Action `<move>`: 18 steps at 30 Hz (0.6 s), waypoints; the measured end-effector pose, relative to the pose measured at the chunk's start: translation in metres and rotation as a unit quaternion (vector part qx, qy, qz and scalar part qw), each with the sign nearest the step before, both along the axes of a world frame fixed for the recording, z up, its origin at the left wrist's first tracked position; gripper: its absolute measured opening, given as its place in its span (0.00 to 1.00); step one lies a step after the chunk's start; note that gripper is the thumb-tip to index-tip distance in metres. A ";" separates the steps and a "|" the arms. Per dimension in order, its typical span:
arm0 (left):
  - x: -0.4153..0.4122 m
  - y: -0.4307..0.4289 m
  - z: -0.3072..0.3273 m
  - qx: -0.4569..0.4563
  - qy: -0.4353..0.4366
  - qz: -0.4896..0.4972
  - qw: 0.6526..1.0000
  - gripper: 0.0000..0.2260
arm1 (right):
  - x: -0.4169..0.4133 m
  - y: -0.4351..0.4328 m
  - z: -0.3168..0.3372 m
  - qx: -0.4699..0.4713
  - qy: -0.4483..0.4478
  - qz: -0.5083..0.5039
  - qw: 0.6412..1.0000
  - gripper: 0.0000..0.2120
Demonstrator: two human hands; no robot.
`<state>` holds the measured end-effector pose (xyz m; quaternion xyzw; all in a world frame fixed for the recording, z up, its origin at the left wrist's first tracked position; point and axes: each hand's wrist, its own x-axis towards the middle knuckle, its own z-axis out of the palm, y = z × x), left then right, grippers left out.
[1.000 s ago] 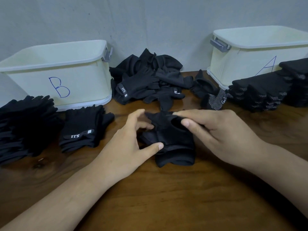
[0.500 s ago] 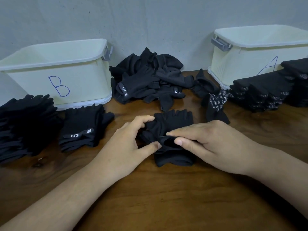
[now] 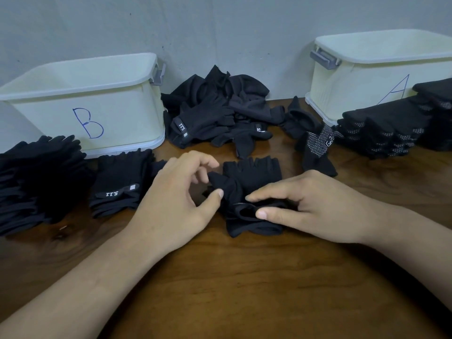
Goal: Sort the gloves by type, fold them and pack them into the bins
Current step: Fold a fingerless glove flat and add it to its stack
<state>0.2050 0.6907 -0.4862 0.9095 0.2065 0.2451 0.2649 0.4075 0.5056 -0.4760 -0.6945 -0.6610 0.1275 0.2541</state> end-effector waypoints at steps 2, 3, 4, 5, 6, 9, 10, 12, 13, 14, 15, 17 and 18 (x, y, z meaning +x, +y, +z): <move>-0.001 -0.003 0.001 -0.020 0.045 -0.038 0.998 0.19 | -0.002 0.001 -0.001 0.009 -0.015 0.002 1.000 0.19; -0.001 -0.003 0.000 -0.023 0.071 -0.052 0.996 0.20 | -0.003 0.002 -0.001 0.014 -0.020 0.003 1.000 0.18; -0.001 -0.003 -0.002 -0.017 0.093 -0.060 0.994 0.22 | -0.004 0.002 -0.002 0.020 -0.022 -0.001 1.000 0.18; -0.001 -0.002 -0.003 -0.014 0.107 -0.064 0.992 0.23 | -0.005 0.002 -0.002 0.027 -0.021 -0.008 0.999 0.18; -0.001 -0.001 -0.004 -0.018 0.111 -0.066 0.991 0.24 | -0.006 0.002 -0.002 0.036 -0.016 -0.018 0.999 0.18; -0.001 0.001 -0.004 -0.035 0.106 -0.064 0.992 0.25 | -0.008 0.001 -0.001 0.063 -0.015 -0.028 0.997 0.18; -0.001 0.001 -0.004 -0.035 0.105 -0.063 0.992 0.26 | -0.009 0.001 -0.001 0.069 -0.027 -0.024 0.997 0.18; -0.001 0.001 -0.005 -0.031 0.102 -0.061 0.992 0.26 | -0.011 0.000 0.002 0.070 -0.061 -0.013 0.996 0.19; -0.001 0.000 -0.006 -0.029 0.101 -0.060 0.993 0.26 | -0.011 0.000 0.002 0.066 -0.073 -0.007 0.995 0.20; -0.002 0.001 -0.006 -0.025 0.098 -0.059 0.993 0.26 | -0.011 0.000 0.002 0.060 -0.079 -0.001 0.995 0.20; -0.002 0.001 -0.005 -0.020 0.093 -0.061 0.994 0.26 | -0.011 0.000 0.001 0.051 -0.078 0.006 0.996 0.21; -0.003 0.004 -0.004 -0.011 0.073 -0.066 0.995 0.25 | -0.010 0.000 0.000 0.027 -0.068 0.020 0.997 0.21; -0.003 0.006 -0.003 -0.014 0.059 -0.064 0.996 0.23 | -0.010 0.000 -0.001 0.019 -0.059 0.024 0.998 0.21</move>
